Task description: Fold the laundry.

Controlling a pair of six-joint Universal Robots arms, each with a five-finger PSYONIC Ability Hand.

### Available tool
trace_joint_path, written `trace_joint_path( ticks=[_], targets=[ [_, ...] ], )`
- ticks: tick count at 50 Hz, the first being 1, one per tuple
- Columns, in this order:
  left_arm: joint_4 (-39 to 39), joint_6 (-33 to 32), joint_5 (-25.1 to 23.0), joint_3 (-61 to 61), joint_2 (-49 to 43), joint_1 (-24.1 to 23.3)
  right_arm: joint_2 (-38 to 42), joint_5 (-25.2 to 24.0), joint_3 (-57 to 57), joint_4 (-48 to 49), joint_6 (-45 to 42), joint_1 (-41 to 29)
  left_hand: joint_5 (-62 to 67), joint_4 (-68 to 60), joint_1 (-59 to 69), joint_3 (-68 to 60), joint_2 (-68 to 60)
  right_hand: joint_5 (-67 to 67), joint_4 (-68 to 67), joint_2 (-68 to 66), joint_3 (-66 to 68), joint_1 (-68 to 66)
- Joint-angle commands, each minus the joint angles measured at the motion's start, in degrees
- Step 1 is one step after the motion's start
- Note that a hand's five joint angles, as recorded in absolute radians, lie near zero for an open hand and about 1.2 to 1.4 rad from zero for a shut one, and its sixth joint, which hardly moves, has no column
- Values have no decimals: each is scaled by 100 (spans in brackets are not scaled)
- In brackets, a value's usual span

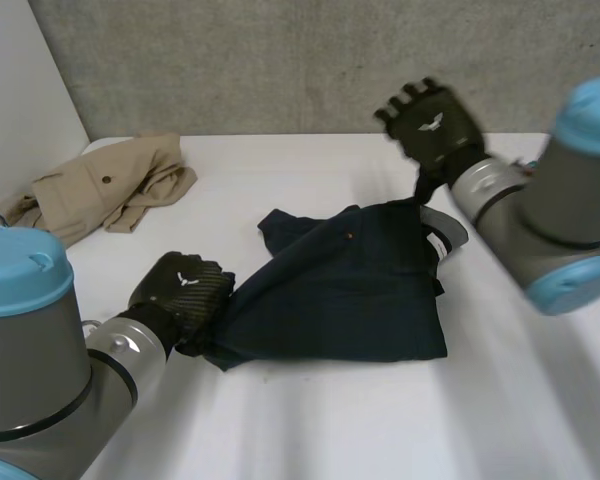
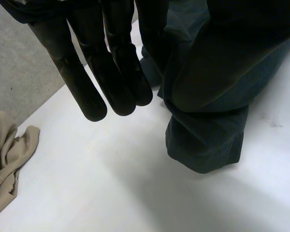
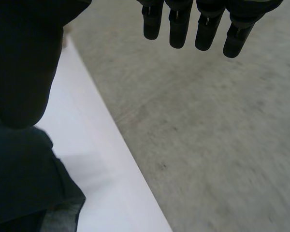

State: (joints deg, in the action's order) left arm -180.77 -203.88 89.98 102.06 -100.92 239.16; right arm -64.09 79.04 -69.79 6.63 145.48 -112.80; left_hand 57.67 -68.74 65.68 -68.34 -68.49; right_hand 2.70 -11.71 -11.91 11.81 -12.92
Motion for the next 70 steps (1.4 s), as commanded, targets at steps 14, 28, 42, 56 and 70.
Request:
trace_joint_path(
  ticks=[14,28,42,56,70],
  targets=[
    [-28,-64,-103,139,-6,-27,-18,-82,-764,-2344,1122,269,1233,-1126,1432,-1166,-1151,939,-1039,-1018,1029,-917],
    [-397,-134,-147,-99,-253,70,969,129,-703,-1006,1377,-216,1233,-1126,1432,-1166,-1151,6730,-6829,-6809,6819,-6708],
    [-450,-389,-6,-1829,1855,8,-2327,-398,-203,-1084,1140,285,1233,-1126,1432,-1166,-1151,6730,-6829,-6809,6819,-6708],
    [156,-477,-129,-4405,2358,78,-2943,-1004,1907,-1604,2027,997,1233,-1126,1432,-1166,-1151,6730,-6829,-6809,6819,-6708],
    [-124,-460,-525,-4600,444,649,-1522,-672,1232,-717,2335,532,1233,-1126,1432,-1166,-1151,6730,-6829,-6809,6819,-6708]
  ],
)
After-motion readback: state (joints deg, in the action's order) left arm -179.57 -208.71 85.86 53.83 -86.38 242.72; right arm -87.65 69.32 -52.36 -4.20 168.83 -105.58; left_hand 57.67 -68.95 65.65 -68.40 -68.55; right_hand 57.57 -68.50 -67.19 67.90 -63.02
